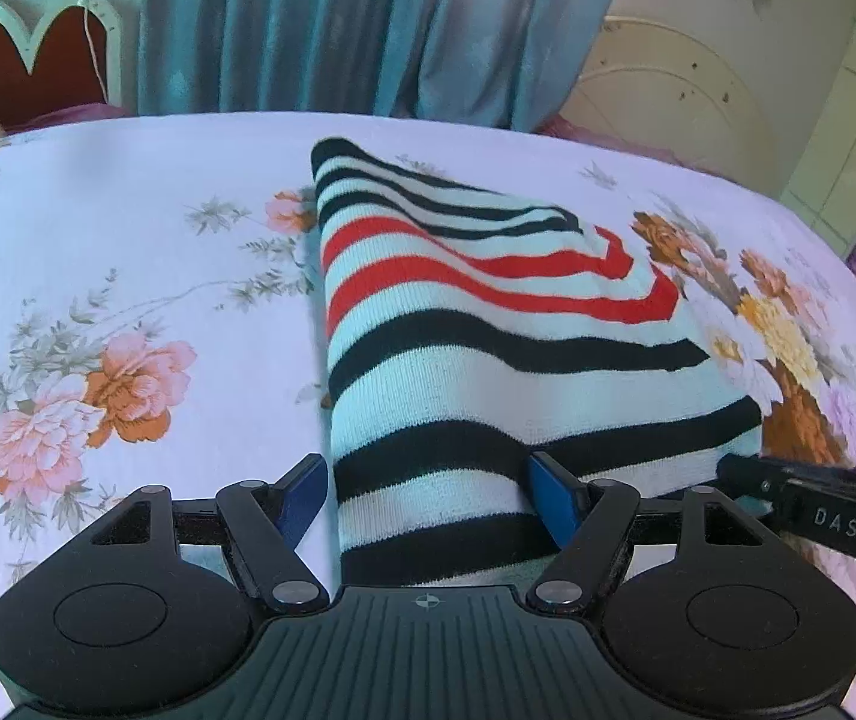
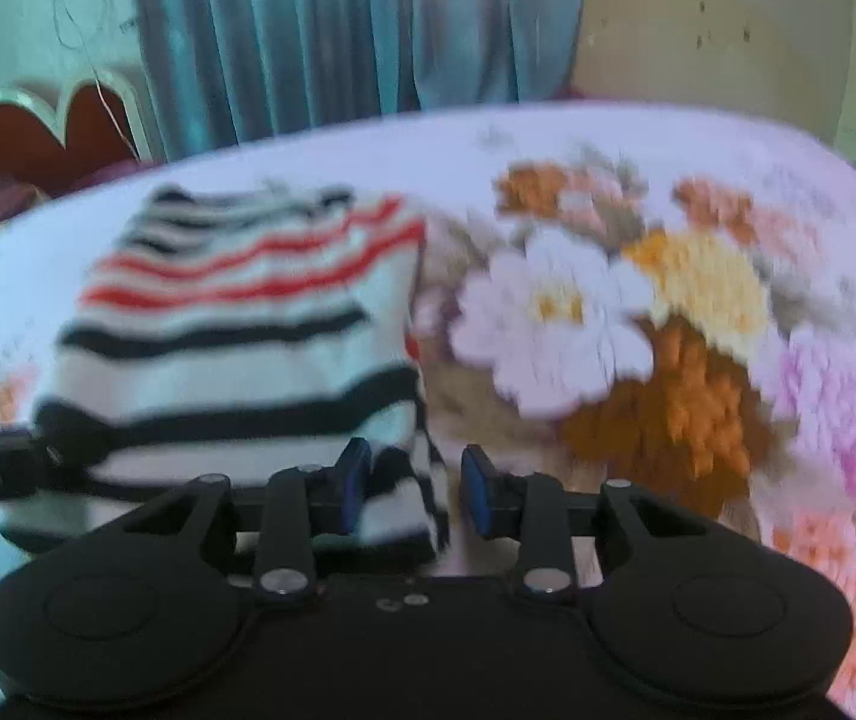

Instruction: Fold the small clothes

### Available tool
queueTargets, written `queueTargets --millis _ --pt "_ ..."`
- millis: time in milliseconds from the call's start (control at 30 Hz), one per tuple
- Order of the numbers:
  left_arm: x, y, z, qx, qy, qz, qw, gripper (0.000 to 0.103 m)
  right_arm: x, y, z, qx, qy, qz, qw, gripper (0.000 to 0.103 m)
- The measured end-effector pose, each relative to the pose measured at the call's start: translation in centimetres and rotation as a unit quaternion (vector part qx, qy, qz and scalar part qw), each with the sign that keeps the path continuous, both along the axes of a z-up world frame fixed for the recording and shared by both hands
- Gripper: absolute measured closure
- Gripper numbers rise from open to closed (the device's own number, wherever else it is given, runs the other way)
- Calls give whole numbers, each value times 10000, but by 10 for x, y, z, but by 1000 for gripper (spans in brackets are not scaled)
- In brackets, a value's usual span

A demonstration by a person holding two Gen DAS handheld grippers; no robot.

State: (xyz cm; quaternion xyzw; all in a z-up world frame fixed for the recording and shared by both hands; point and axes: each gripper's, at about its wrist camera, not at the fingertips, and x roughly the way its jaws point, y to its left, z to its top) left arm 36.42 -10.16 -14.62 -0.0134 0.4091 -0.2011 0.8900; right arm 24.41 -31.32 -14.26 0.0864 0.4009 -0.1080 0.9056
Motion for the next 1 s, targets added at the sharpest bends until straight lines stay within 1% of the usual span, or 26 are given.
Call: queueTargets --millis 67,133,233,300,367,433,567,600,700,733,800,867,1000 --pt "2 2 -1 -42 40 9 10000 31 -4 -6 -2 288 -24 -162 9995 71" --pt "1 3 -2 -47 27 -1 10000 30 -7 -7 1 428 -54 -281 9987 73" --pt "1 3 -6 -62 104 -62 9999 30 -11 -3 -6 251 19 -201 9995 72" --pt "0 4 -9 -47 100 -89 9999 24 -10 -5 -7 374 60 -310 9988 71" --pt "1 5 -11 -46 99 -84 9999 21 -8 -4 -4 395 141 -319 9986 71" --pt "2 7 -11 -86 141 -89 9998 20 -9 -5 -3 392 203 -273 9986 69" --pt "4 9 -8 -166 188 -74 9997 20 -9 -14 -1 612 284 -310 9972 59" --pt "4 10 -7 -204 217 -70 9995 20 -8 -16 0 680 282 -291 9969 54" --pt "7 14 2 -325 313 -51 9990 20 -4 -23 10 739 131 -118 9971 45" --pt "7 14 6 -332 282 -62 9990 20 -1 -26 14 773 57 -69 9970 43" --pt "10 15 15 -337 136 -50 9993 19 7 -32 22 881 -86 13 9961 36" --pt "17 16 22 -440 99 35 9990 19 21 -38 24 997 -109 72 9949 31" --pt "41 12 24 -598 269 229 9976 19 48 -47 20 1203 -99 161 9926 25"
